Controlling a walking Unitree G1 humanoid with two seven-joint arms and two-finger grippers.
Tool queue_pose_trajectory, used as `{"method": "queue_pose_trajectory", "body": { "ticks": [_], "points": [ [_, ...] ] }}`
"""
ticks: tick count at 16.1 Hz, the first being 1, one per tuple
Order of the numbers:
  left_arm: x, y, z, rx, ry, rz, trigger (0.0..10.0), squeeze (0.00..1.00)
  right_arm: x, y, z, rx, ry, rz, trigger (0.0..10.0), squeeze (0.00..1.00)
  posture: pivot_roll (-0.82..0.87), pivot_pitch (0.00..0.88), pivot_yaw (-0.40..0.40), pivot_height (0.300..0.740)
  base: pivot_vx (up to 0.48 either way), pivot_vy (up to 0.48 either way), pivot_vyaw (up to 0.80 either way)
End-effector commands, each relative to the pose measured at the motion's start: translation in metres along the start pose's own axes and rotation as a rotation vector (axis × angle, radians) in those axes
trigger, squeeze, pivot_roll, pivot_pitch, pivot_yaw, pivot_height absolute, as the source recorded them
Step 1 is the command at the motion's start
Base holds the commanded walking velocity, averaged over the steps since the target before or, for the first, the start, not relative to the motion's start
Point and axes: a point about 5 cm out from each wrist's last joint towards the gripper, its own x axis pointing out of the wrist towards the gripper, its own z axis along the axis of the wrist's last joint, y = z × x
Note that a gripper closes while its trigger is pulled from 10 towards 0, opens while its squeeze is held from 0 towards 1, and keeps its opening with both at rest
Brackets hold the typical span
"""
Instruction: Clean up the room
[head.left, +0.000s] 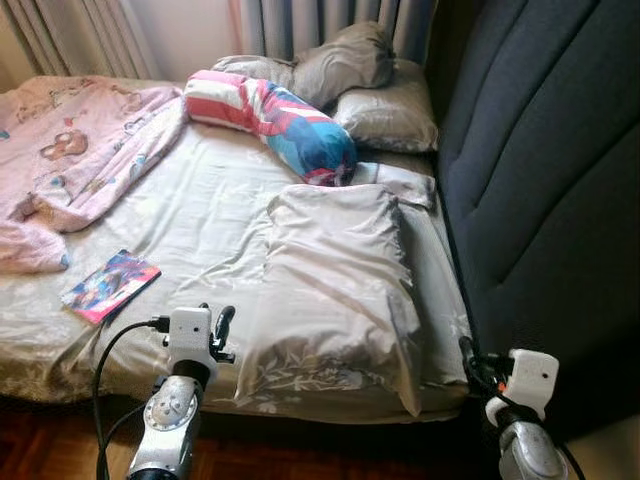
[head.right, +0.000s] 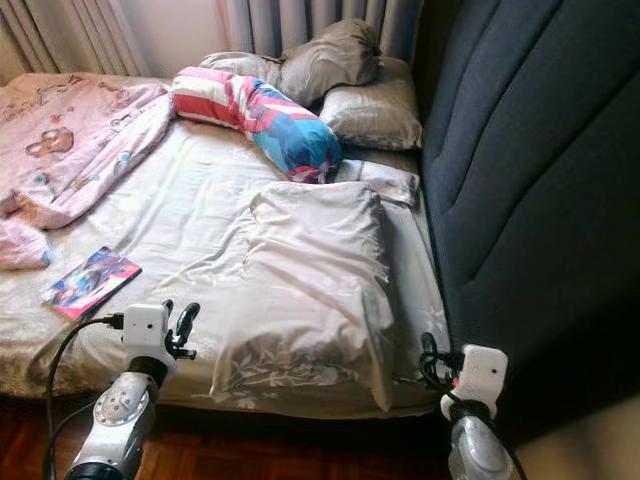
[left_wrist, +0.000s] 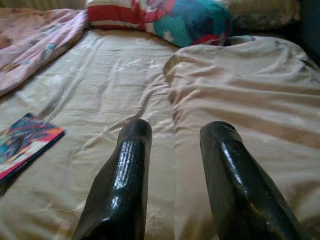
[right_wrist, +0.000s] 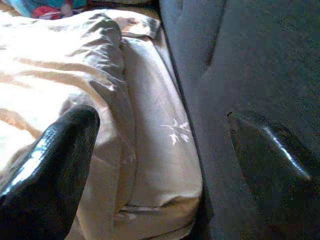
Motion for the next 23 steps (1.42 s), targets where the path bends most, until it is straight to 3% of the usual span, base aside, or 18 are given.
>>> {"method": "queue_pose_trajectory", "body": {
  "ticks": [1,15,23],
  "points": [
    [-0.0034,0.0031,-0.0037,0.005,0.023,0.01,10.0,0.0,0.0004,0.0008,0.004,-0.02,-0.021,0.017,10.0,0.0,0.03,0.036,-0.008,0.74,0.0,0.0,0.8],
    [0.002,0.0095,0.0013,0.014,0.01,0.022,10.0,0.0,-0.0023,0.0022,-0.0006,0.009,-0.003,0.033,10.0,0.0,0.02,0.013,-0.008,0.74,0.0,0.0,0.09],
    [0.0036,0.0052,0.0025,0.007,0.005,0.012,10.0,0.0,-0.0013,0.0007,-0.0001,0.004,0.004,0.028,10.0,0.0,0.02,0.034,-0.014,0.74,0.249,0.0,0.0]
  ]
}}
